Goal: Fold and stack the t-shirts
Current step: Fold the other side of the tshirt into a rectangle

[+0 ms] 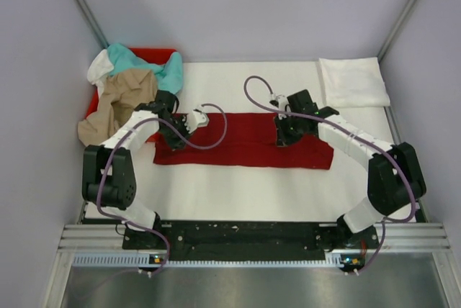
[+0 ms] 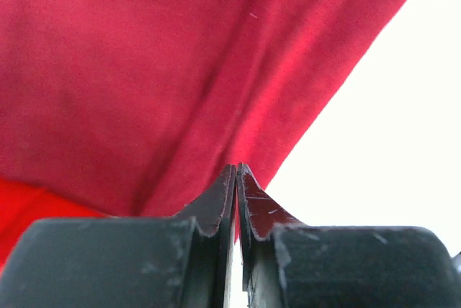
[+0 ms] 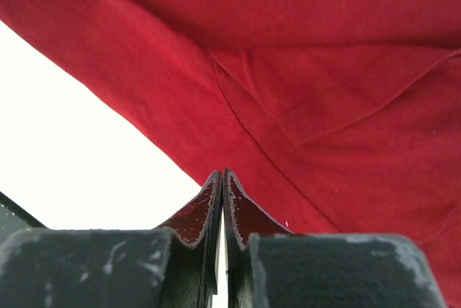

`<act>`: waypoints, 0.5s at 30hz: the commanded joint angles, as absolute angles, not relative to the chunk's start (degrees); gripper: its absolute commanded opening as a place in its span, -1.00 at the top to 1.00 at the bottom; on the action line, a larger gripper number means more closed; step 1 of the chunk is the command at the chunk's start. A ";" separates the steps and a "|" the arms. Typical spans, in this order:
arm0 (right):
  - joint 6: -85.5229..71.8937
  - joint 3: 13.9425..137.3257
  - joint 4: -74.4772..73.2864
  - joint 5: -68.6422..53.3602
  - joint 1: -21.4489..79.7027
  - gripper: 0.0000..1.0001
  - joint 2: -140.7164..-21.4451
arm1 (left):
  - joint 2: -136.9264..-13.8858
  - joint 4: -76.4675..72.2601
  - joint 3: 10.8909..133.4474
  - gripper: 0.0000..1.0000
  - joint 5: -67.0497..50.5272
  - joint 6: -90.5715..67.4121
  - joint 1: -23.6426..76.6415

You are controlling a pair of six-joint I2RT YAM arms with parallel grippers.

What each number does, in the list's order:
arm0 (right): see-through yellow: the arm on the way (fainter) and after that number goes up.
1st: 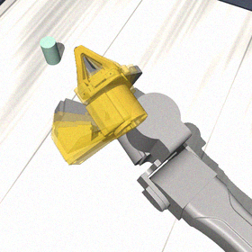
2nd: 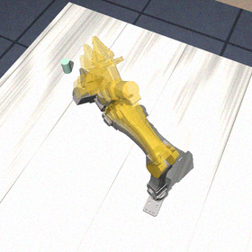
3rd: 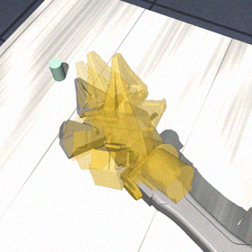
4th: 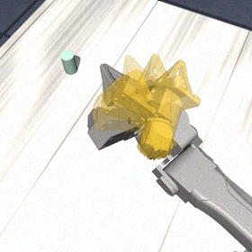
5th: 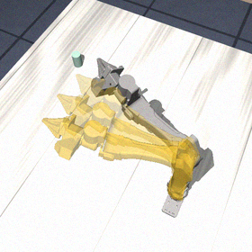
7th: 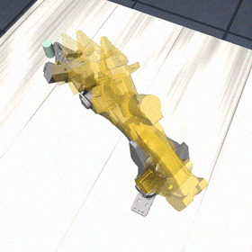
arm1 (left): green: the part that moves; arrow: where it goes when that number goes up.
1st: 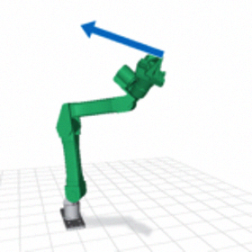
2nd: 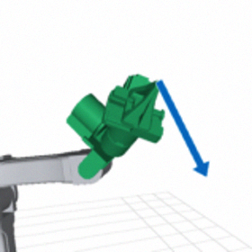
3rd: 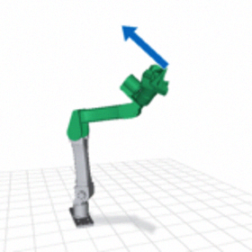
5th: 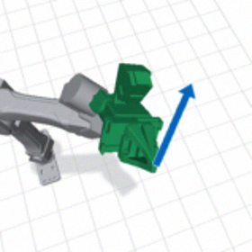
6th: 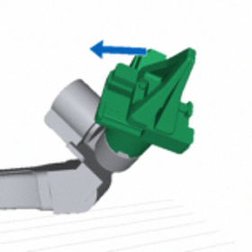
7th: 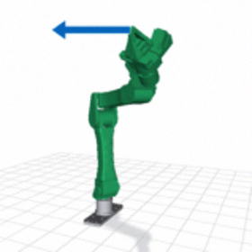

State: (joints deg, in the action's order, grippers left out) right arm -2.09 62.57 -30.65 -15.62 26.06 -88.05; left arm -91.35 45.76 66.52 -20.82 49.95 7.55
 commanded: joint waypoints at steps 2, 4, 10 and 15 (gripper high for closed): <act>-4.04 64.42 -34.45 -13.71 27.51 1.00 -92.45 | -94.47 46.59 64.42 0.84 -18.72 50.72 8.17; -3.87 65.30 -34.98 -13.10 27.60 1.00 -94.65 | -96.32 44.92 65.21 0.84 -17.76 48.79 8.17; -0.35 71.00 -36.12 -11.35 27.60 1.00 -102.73 | -100.10 42.63 66.00 0.82 -16.79 47.11 8.17; -0.35 78.12 -36.39 -9.05 27.60 1.00 -107.48 | -102.04 40.17 66.80 0.81 -12.14 45.36 7.91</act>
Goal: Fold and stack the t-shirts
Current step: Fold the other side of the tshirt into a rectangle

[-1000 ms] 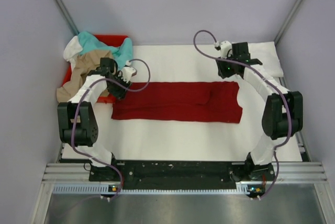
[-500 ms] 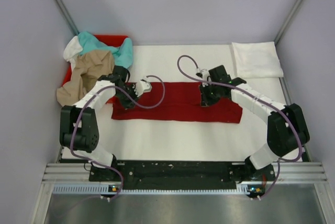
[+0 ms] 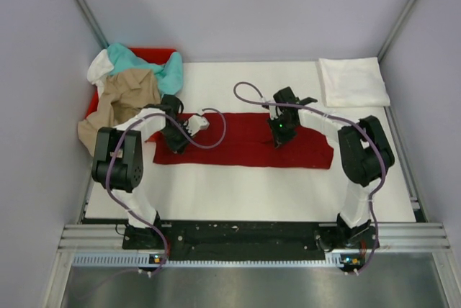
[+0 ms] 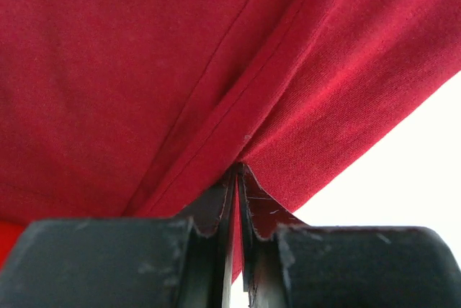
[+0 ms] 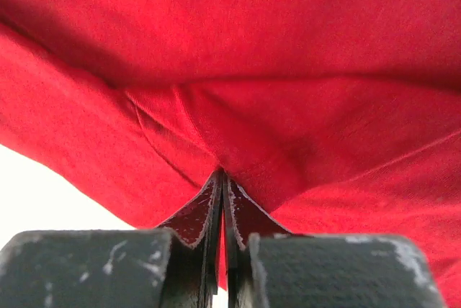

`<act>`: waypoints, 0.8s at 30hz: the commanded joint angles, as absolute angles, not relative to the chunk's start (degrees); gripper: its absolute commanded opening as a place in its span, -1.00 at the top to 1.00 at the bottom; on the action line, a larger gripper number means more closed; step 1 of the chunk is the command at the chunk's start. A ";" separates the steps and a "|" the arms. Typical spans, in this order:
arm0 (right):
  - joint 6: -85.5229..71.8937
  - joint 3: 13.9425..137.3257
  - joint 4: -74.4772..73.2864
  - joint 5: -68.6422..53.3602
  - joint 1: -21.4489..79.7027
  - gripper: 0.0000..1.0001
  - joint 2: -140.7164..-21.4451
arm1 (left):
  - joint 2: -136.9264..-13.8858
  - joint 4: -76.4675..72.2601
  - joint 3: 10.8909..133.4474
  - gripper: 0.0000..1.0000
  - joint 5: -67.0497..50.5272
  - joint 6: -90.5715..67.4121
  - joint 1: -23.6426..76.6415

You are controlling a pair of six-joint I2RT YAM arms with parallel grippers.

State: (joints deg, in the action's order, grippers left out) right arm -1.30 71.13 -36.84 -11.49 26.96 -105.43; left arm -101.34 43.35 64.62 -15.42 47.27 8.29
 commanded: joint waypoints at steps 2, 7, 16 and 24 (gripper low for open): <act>1.74 80.41 -37.26 -8.27 27.60 1.00 -109.33 | -102.30 38.94 66.88 0.81 -10.82 44.74 7.82; 4.48 86.30 -39.11 -5.45 27.25 1.00 -114.86 | -104.23 37.27 68.02 0.80 -8.18 42.99 7.65; 3.87 101.85 -39.46 -1.15 27.07 1.00 -123.30 | -104.85 41.22 76.64 0.50 -14.42 38.68 6.68; -1.84 94.16 -36.75 14.03 26.46 0.75 -111.22 | -113.46 38.67 81.82 0.47 -1.07 35.78 6.68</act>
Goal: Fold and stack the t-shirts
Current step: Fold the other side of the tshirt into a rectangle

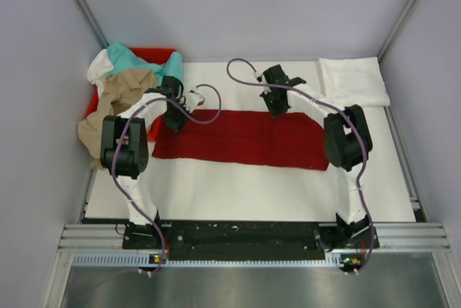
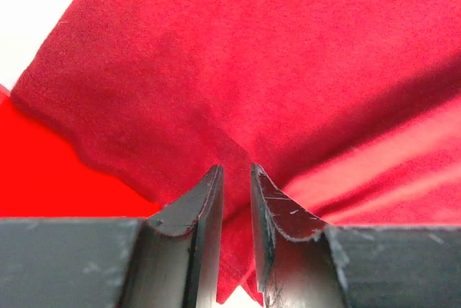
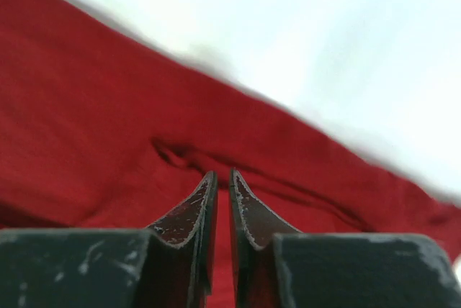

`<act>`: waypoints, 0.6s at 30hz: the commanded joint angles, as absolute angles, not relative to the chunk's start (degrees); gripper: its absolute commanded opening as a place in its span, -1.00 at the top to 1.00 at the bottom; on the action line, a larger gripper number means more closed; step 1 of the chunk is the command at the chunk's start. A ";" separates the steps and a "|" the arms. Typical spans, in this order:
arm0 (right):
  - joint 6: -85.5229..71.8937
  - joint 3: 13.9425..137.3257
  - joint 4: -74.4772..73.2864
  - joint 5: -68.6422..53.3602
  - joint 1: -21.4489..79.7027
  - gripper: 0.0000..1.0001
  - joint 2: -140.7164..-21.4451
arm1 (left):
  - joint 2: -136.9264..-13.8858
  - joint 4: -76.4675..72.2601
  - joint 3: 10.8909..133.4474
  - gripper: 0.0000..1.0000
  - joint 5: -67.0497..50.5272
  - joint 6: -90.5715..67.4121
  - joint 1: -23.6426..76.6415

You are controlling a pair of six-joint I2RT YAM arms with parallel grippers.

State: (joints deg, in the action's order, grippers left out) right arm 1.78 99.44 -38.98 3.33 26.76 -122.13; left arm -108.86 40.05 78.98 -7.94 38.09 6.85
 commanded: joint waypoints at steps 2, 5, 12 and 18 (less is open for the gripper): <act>-2.55 86.88 -32.02 17.30 26.11 0.64 -102.27 | -114.26 37.97 82.44 0.47 1.47 35.68 6.85; -4.65 75.54 -26.21 18.02 24.35 0.43 -89.43 | -114.00 37.00 82.97 0.47 3.07 35.77 7.29; -20.81 48.45 -17.93 15.05 17.77 -0.97 -64.45 | -111.36 36.21 82.88 0.46 3.78 37.62 9.40; -32.33 40.70 -28.64 12.48 12.04 -0.68 -57.84 | -105.13 41.12 84.55 0.45 -1.82 37.53 9.93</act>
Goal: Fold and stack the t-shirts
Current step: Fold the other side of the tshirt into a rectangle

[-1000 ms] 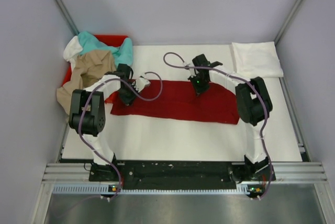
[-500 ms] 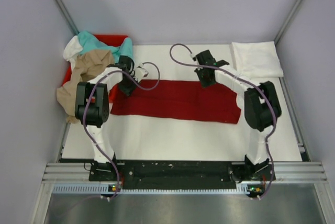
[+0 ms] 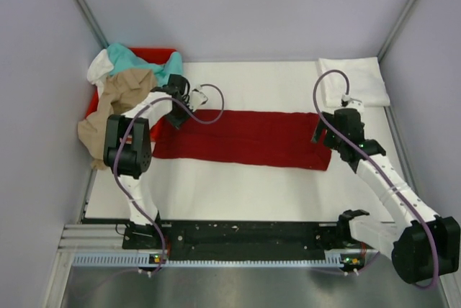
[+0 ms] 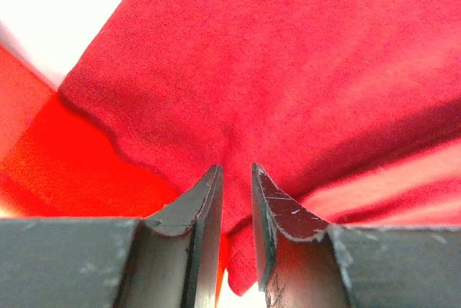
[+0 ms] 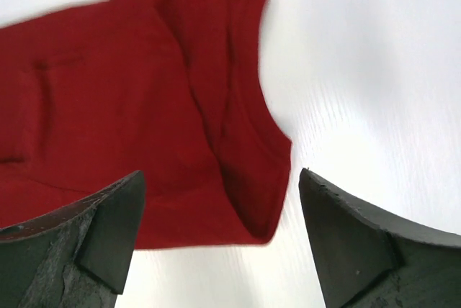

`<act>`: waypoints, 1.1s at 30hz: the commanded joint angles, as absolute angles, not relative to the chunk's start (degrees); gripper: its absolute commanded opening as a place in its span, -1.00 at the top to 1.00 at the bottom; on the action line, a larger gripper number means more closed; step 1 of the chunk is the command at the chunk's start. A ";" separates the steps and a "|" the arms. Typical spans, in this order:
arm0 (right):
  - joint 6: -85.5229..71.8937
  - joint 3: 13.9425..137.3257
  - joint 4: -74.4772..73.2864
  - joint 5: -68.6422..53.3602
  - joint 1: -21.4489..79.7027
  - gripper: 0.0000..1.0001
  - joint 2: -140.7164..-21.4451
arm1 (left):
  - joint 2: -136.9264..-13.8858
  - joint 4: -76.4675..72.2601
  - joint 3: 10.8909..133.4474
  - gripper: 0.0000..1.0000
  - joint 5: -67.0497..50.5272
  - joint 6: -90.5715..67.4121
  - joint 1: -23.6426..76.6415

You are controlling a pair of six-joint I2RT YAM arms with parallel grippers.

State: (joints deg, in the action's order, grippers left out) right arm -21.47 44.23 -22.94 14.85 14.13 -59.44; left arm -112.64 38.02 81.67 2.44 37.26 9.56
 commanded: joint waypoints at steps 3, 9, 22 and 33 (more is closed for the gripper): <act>-37.34 36.58 -28.57 7.84 11.87 -0.31 -56.34 | -102.49 44.55 84.03 0.44 -6.84 37.18 10.11; -41.48 31.73 -26.46 6.50 11.52 -0.23 -57.65 | -101.51 46.05 78.67 0.44 -10.37 37.09 10.37; -43.86 28.91 -21.89 6.41 0.36 0.23 -71.89 | -105.91 45.44 78.84 0.45 -8.87 35.60 10.37; -38.15 35.60 -22.32 7.38 -8.69 0.57 -77.08 | -110.91 39.64 79.10 0.46 8.15 38.76 10.46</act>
State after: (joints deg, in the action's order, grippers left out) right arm -41.36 35.07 -20.08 4.64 -4.95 -76.03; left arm -109.01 43.42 76.86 -1.06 37.08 10.33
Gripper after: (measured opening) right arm 0.239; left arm 0.276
